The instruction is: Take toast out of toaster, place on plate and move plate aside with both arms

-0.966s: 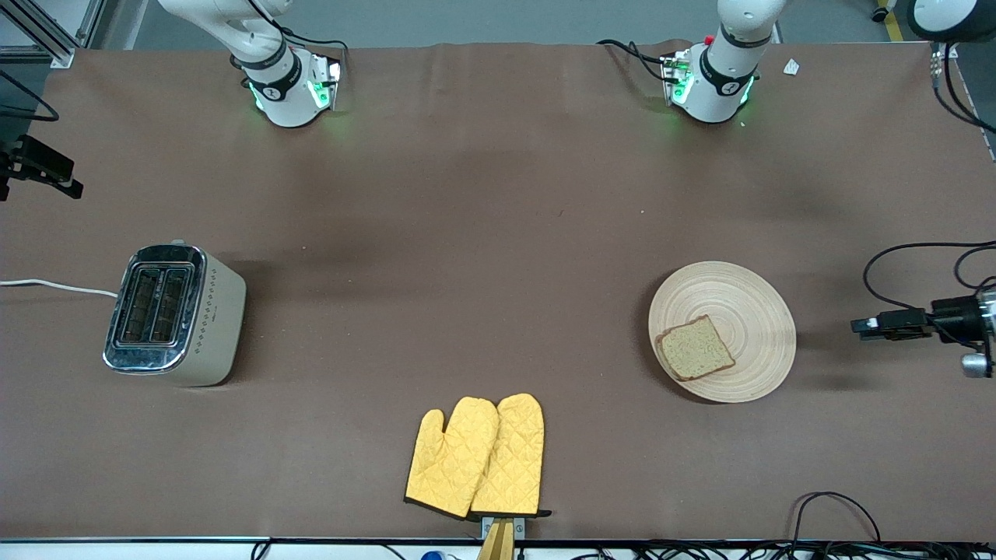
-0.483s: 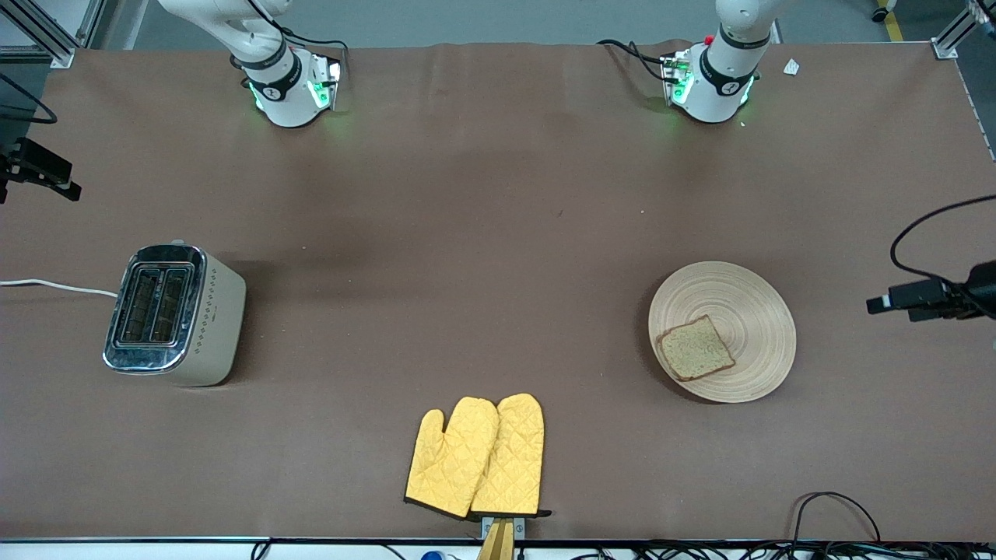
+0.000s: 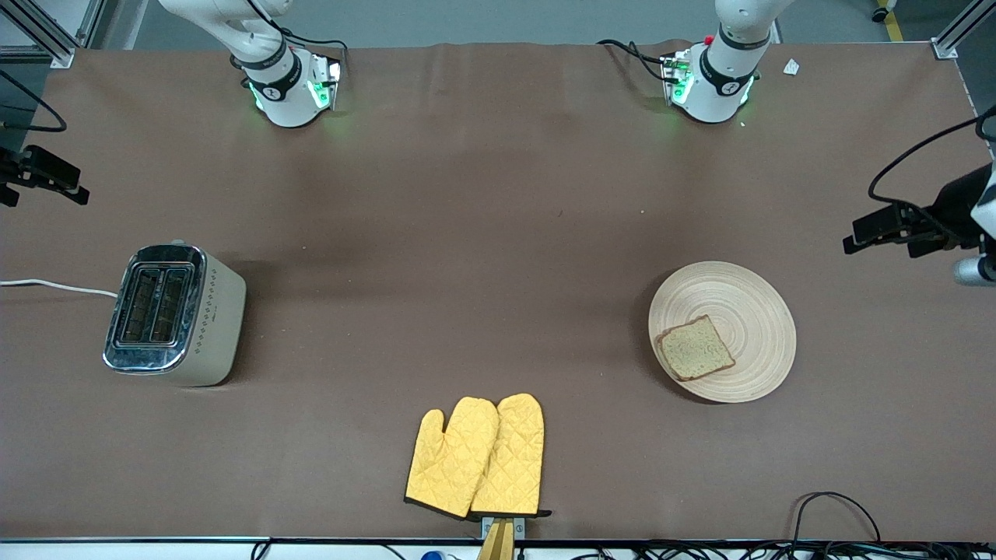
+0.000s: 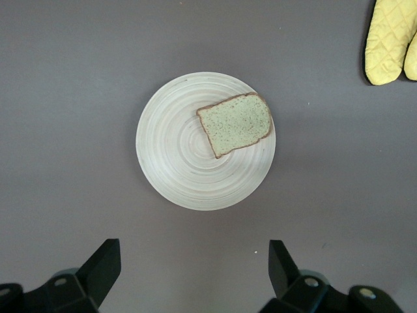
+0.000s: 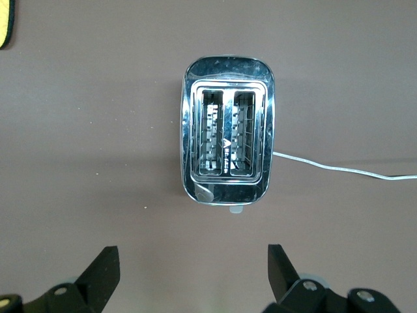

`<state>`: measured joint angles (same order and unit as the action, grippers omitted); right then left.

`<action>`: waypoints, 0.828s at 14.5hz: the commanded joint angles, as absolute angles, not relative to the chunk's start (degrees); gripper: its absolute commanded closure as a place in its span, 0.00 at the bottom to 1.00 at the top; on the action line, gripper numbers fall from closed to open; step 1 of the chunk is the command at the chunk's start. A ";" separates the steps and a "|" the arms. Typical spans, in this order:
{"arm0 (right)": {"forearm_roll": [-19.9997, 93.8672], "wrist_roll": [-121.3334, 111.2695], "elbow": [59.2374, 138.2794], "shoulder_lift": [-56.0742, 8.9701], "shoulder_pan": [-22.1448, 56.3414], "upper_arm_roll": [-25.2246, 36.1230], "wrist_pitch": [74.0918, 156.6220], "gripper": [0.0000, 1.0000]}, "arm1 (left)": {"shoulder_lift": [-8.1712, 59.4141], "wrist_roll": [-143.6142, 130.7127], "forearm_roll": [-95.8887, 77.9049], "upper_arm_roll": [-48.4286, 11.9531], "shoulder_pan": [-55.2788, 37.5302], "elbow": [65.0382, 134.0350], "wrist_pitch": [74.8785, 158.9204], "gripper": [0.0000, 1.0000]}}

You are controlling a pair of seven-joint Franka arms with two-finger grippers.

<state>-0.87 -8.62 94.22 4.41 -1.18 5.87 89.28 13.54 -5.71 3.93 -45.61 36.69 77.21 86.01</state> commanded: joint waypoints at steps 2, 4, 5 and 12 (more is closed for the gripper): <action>-0.18 -9.40 96.68 9.67 -0.79 5.19 87.54 0.00 | 8.36 -4.75 7.03 -38.62 28.16 78.84 85.17 0.00; -0.18 -9.84 96.68 9.49 -0.97 5.36 87.71 0.00 | 5.90 -3.26 6.86 -30.28 19.73 79.01 84.82 0.00; -0.18 -9.84 96.68 9.49 -0.97 5.36 87.63 0.00 | 5.45 -3.34 6.59 -26.32 15.51 79.01 83.77 0.00; -0.18 -10.46 96.50 9.40 -1.23 5.62 87.28 0.00 | -6.92 -3.34 -0.35 -7.31 -1.12 92.88 83.49 0.00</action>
<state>-0.83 -9.60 95.54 8.33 -0.89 5.70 87.04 -0.08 -4.17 0.84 -10.51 2.13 85.16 81.55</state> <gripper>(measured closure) 0.000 0.000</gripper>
